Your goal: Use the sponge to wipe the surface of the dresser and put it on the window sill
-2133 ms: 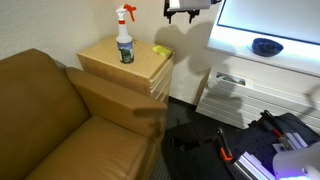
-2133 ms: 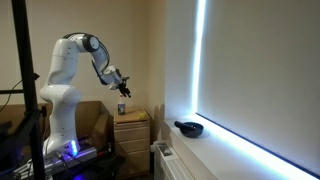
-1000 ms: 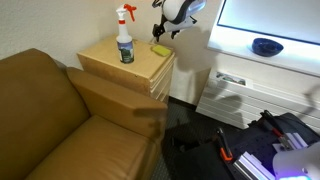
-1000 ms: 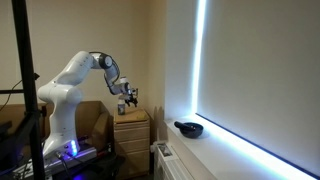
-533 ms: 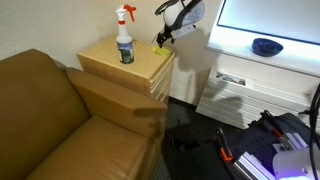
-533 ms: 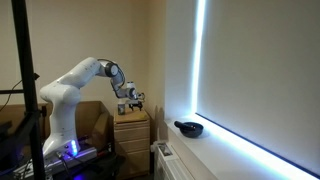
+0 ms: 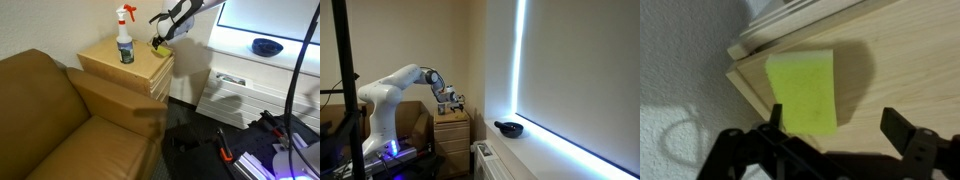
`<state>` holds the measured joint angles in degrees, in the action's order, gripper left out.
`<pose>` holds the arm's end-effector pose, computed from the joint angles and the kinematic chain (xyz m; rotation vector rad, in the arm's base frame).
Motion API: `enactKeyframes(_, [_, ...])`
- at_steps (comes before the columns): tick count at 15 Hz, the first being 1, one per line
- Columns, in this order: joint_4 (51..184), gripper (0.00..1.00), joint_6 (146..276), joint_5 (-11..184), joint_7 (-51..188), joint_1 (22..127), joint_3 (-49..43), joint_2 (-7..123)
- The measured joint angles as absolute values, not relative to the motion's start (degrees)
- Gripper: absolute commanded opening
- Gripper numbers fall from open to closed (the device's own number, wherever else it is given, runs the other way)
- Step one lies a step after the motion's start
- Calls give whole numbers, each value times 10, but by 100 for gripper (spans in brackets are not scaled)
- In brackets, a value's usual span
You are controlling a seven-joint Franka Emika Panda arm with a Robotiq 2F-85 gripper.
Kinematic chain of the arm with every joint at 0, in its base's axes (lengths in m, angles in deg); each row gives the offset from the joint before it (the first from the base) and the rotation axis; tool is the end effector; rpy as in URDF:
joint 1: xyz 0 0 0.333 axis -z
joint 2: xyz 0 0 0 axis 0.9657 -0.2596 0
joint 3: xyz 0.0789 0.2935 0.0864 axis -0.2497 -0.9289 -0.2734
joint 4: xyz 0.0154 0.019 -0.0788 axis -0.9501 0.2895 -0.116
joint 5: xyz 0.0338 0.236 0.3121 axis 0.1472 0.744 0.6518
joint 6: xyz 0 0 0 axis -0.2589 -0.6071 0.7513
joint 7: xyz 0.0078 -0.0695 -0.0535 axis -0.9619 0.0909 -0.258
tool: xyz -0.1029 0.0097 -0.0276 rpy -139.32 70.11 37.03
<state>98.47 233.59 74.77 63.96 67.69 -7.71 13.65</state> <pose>0.7636 0.1149 0.1466 2.9282 0.5141 0.6328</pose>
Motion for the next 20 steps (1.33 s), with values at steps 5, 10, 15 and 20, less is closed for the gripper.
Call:
enactKeyframes(5, [980,100,2337,750,627,679,-77,127])
enactKeyframes(10, [927,100,2369,763,610,693,-79,65])
enactKeyframes(15, [903,100,2376,767,610,693,-76,45])
enactKeyframes(20, [903,69,2376,767,610,693,-76,45])
